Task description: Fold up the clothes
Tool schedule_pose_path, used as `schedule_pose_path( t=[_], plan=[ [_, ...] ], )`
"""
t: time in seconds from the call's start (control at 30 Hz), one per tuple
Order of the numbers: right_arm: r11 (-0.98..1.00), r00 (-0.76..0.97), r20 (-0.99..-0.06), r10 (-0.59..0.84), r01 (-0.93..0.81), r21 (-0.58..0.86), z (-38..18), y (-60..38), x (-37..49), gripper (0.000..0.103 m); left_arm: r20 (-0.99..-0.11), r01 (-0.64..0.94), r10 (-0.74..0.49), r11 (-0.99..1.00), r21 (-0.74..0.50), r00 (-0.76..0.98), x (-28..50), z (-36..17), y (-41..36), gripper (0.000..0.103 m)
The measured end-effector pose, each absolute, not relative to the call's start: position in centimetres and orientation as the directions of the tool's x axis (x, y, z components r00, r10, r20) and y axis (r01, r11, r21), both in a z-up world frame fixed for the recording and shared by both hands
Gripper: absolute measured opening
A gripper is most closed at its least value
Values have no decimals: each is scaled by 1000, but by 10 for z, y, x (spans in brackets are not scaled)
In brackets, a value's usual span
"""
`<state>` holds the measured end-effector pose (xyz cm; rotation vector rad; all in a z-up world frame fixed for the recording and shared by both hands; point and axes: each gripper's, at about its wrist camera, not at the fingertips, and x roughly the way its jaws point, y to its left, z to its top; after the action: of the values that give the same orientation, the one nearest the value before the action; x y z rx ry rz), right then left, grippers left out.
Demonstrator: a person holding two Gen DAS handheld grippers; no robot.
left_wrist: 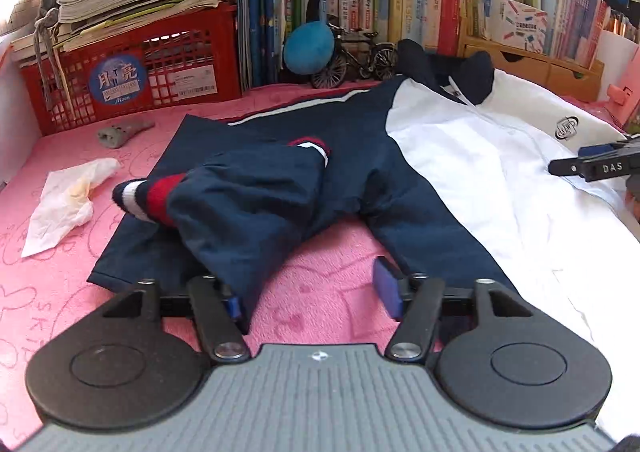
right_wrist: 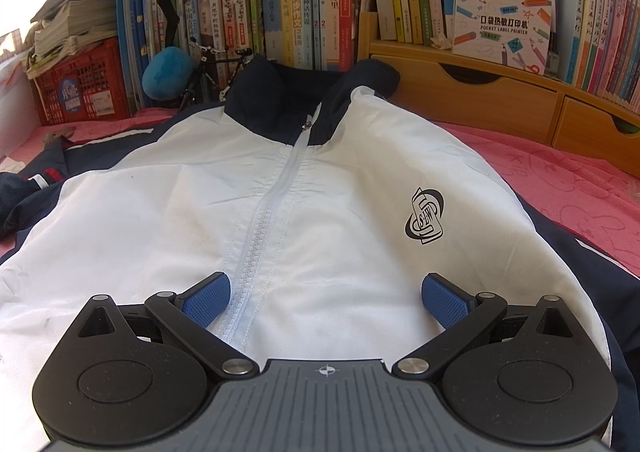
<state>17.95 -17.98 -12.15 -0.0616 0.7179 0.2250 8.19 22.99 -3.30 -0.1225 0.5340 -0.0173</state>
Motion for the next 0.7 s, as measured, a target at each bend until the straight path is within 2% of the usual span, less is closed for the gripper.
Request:
schedule_pose_path(
  t=[0.03,0.1,0.17,0.3,0.37,0.4,0.47,0.6,0.67,0.7],
  plan=[
    [974,730,-658,183,-225,21,-122,-180,180,103,-512,-5,-60,992,-124,857,77,-35,225,69],
    [974,730,-658,183,-225,22,-121,-180,180,103,-523,17,-84,991,-131,848,66,-38,216,81],
    [974,730,-658,184,-225,22,-121,-180,179,103,-534,39,-107,990,-138,839,56,-41,207,87],
    [974,730,-658,184,-225,22,-121,-180,179,103,-577,-82,-199,902,-424,792,73,-49,241,87],
    [974,730,-658,184,-225,22,-121,-180,180,103,-625,-89,-290,860,-502,724,81,-59,247,87],
    [974,730,-659,184,-226,22,-121,-180,180,103,-647,-77,-317,860,-504,694,82,-63,245,86],
    [974,729,-659,185,-226,23,-121,-180,180,103,-672,14,-260,937,-348,694,74,-59,226,83],
    [974,729,-659,185,-226,24,-121,-180,180,103,-670,194,-104,979,62,735,47,-51,184,84],
    [974,729,-659,185,-226,24,-121,-180,180,103,-654,233,-50,953,196,755,36,-50,172,84],
    [974,729,-659,185,-226,24,-121,-180,180,103,-642,235,-54,951,200,765,31,-48,172,84]
  ],
)
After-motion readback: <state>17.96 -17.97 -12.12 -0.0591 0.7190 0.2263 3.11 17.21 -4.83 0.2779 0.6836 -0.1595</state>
